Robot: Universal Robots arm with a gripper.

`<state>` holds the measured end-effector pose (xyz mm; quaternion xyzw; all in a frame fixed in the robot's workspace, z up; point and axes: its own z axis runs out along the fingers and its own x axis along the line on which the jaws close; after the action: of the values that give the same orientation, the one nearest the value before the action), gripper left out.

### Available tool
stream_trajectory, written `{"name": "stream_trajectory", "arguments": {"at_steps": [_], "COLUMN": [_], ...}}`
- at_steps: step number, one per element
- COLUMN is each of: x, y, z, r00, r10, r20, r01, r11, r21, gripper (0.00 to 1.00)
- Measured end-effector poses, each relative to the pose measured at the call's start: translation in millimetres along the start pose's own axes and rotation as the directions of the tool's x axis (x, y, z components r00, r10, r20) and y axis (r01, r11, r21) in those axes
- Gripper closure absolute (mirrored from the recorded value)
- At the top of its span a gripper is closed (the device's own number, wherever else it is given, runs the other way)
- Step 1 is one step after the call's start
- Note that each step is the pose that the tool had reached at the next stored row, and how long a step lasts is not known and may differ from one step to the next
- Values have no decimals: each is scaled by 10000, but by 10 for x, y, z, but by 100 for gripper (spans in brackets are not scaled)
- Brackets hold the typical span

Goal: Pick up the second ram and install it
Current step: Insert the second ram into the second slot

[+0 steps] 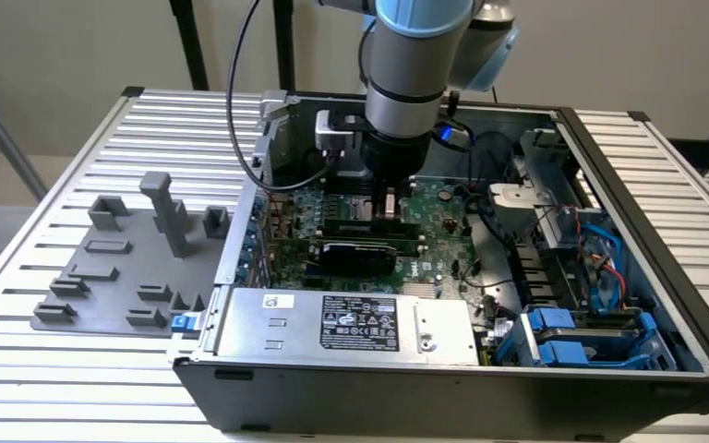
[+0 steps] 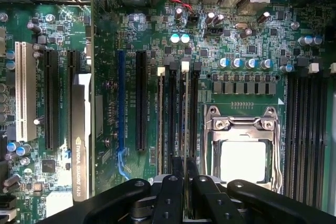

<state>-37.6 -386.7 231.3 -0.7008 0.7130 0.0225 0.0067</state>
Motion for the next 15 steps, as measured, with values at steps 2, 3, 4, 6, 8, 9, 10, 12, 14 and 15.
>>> {"name": "stream_trajectory", "arguments": {"at_steps": [2,3,4,6,8,9,10,12,14,15], "x": [0,0,0,-2,-4,-5,-6,-8,-9,-11], "y": [0,0,0,-1,-1,-1,-1,-1,-1,-1], "z": [6,8,9,24,27,29,30,35,41,44], "r00": [10000,10000,10000,10000,10000,10000,10000,10000,10000,10000], "r10": [0,0,0,1,0,0,1,1,1,1], "r20": [1,1,1,1,2,2,2,2,3,2], "r01": [0,0,0,-1,0,0,-1,-1,-1,-1], "r11": [10000,10000,10000,10000,10000,10000,10000,10000,10000,10000], "r21": [1,0,1,-20,-21,-21,-22,-23,-25,-26], "gripper": [87,87,87,87,87,87,87,87,87,87]}}
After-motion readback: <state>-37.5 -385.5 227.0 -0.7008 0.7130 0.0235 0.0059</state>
